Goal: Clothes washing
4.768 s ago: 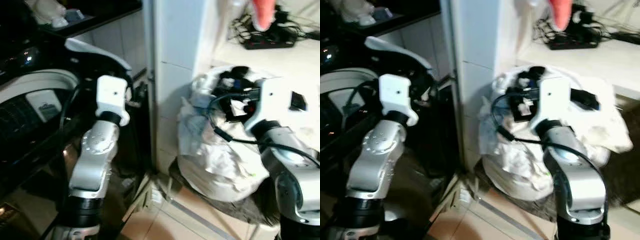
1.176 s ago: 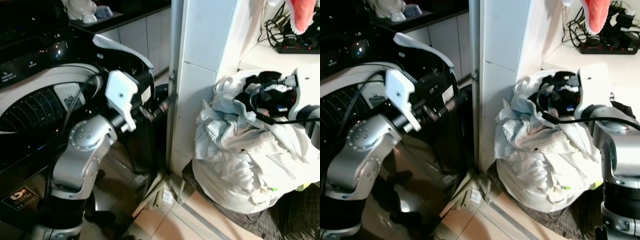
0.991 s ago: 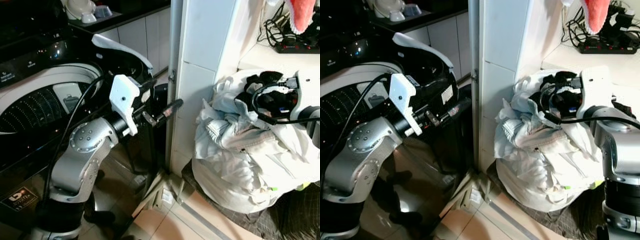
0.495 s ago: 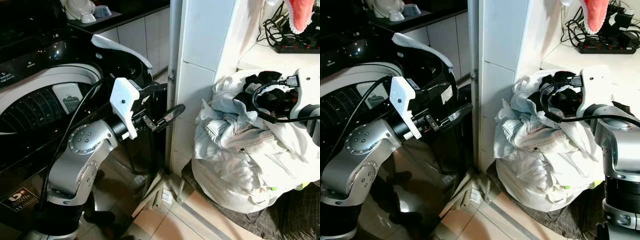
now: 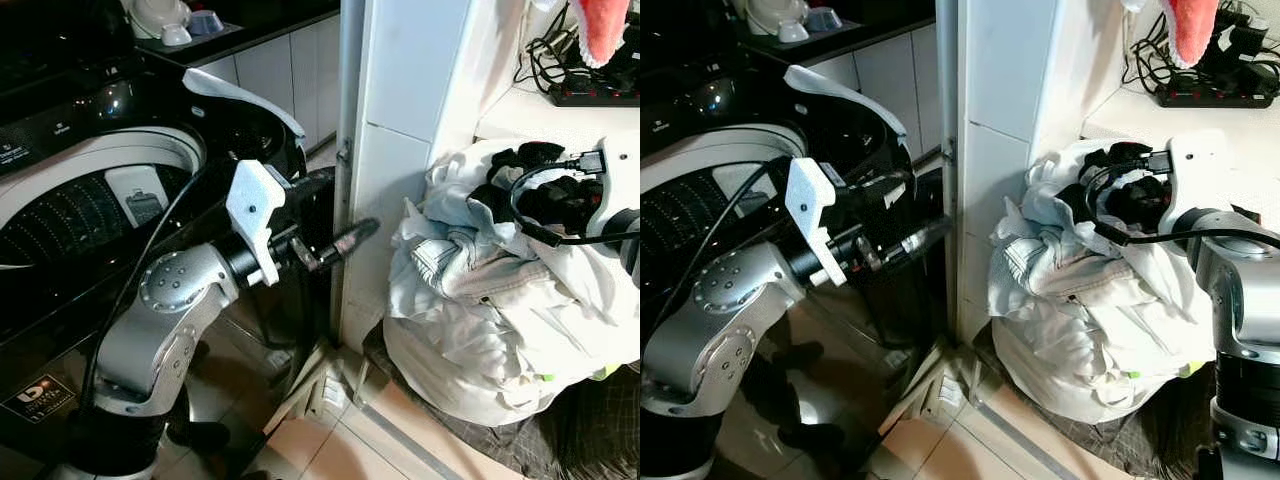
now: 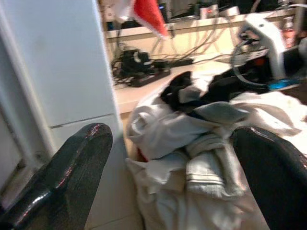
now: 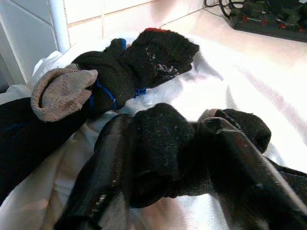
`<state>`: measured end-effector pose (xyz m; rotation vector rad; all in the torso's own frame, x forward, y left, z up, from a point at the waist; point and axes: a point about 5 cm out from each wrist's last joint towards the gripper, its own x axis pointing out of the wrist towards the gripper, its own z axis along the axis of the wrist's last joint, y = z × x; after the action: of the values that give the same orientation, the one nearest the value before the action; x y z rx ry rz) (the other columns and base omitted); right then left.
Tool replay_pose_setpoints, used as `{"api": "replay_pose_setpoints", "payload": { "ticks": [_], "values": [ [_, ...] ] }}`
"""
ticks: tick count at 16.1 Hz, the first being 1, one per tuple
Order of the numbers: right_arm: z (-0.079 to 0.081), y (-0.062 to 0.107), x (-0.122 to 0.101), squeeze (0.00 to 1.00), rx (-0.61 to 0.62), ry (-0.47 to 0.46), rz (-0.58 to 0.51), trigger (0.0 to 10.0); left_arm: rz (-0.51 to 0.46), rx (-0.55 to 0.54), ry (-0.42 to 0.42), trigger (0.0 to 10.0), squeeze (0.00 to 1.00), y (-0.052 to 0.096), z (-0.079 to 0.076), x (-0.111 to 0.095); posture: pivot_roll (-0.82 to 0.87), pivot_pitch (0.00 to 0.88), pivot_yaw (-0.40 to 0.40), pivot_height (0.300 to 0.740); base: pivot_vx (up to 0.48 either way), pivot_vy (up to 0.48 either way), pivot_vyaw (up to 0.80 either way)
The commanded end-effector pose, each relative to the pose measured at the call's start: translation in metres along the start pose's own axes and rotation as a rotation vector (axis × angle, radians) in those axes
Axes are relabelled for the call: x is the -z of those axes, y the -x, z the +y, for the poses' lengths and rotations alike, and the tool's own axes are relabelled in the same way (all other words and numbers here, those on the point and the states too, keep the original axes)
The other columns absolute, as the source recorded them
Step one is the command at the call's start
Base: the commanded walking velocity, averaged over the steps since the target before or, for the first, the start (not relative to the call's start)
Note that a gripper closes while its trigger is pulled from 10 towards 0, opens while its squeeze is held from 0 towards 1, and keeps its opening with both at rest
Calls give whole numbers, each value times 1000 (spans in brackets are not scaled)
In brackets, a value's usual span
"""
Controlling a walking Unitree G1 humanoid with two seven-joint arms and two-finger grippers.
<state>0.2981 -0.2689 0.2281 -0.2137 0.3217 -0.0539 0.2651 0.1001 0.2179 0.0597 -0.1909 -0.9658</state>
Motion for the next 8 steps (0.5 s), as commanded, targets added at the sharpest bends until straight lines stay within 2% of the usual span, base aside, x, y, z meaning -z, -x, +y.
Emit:
{"api": "replay_pose_setpoints", "payload": {
  "ticks": [1, 8],
  "values": [
    [-4, 4, -2, 0, 10, -10, -6, 0, 7, 34, 7, 10000, 0, 1, -4, -1, -35, 0, 32, 740, 0, 0, 0],
    [-11, 10, -4, 0, 36, -27, -18, 0, -12, 58, 27, 10000, 0, 0, -7, -1, -46, 0, 40, 740, 0, 0, 0]
  ]
}}
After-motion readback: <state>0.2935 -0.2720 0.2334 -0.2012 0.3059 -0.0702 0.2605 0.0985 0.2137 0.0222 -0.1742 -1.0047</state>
